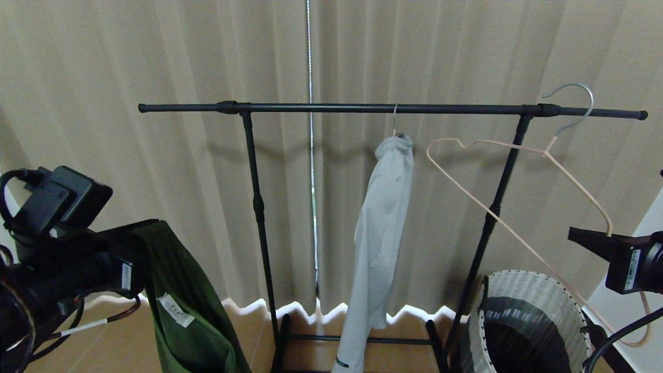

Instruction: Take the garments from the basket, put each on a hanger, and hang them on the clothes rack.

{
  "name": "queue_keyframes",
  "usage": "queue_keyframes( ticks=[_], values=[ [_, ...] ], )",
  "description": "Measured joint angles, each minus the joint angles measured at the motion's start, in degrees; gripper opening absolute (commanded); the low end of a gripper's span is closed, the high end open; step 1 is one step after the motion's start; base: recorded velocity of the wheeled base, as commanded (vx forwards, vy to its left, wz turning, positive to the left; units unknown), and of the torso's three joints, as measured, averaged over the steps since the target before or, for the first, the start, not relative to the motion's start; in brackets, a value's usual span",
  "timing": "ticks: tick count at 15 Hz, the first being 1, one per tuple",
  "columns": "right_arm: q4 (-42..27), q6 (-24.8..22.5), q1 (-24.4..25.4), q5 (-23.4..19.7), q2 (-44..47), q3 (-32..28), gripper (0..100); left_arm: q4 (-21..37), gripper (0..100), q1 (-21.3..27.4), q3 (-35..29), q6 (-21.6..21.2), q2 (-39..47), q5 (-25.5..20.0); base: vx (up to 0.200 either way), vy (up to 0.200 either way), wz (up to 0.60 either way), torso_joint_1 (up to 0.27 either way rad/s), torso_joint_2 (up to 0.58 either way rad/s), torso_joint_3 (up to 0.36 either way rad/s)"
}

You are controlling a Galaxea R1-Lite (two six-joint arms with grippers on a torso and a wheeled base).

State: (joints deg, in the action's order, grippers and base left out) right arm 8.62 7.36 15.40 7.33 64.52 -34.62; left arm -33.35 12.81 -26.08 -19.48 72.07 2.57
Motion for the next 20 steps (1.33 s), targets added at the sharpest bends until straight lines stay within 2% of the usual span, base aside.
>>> queue_keyframes(
  ticks=[2, 3, 6, 9, 11, 13, 16, 20],
  values=[
    [0.3, 0.0, 4.8, -1.3, -0.1, 0.1, 0, 0.1, 0, 2.4, -3.0, 0.3, 3.4, 6.6, 0.0, 0.0, 0.0, 0.0, 0.0, 0.0],
    [0.4, 0.1, 7.6, -3.4, 0.0, 0.1, 0, 0.2, 0, 4.0, -4.8, 1.2, 5.4, 9.3, 0.0, 0.0, 0.0, 0.0, 0.0, 0.0],
    [0.5, 0.3, 14.1, -11.8, 0.1, 0.7, 0, 0.9, 0, 9.2, -12.5, 5.4, 11.4, 17.4, 0.0, 0.0, 0.0, 0.0, 0.0, 0.0],
    [0.5, 0.7, 18.2, -15.7, 0.3, 1.4, 0, 5.0, 0, 14.0, -22.2, 10.2, 16.7, 23.9, 0.0, 0.0, 0.0, 0.0, 0.0, 0.0],
    [0.6, 2.8, 21.1, -16.0, 0.4, 1.5, 0, 8.4, 0, 16.8, -28.9, 14.2, 19.2, 26.1, 0.0, 0.0, 0.0, 0.0, 0.0, 0.0],
    [2.4, 3.9, 23.5, -16.0, 0.9, 1.7, 0, 10.3, 0, 19.0, -33.1, 16.4, 20.9, 26.9, 0.0, 0.0, 0.0, 0.0, 0.0, 0.0],
    [6.8, 4.0, 25.0, -15.9, 3.3, 2.3, 0, 10.5, 0, 20.4, -34.8, 16.7, 22.1, 27.1, 0.0, 0.0, 0.0, 0.0, 0.0, 0.0],
    [9.3, 4.0, 25.1, -15.9, 6.3, 2.3, 0, 10.5, 0, 20.7, -34.9, 16.7, 22.5, 28.2, 0.0, 0.0, 0.0, 0.0, 0.0, 0.0]
  ],
)
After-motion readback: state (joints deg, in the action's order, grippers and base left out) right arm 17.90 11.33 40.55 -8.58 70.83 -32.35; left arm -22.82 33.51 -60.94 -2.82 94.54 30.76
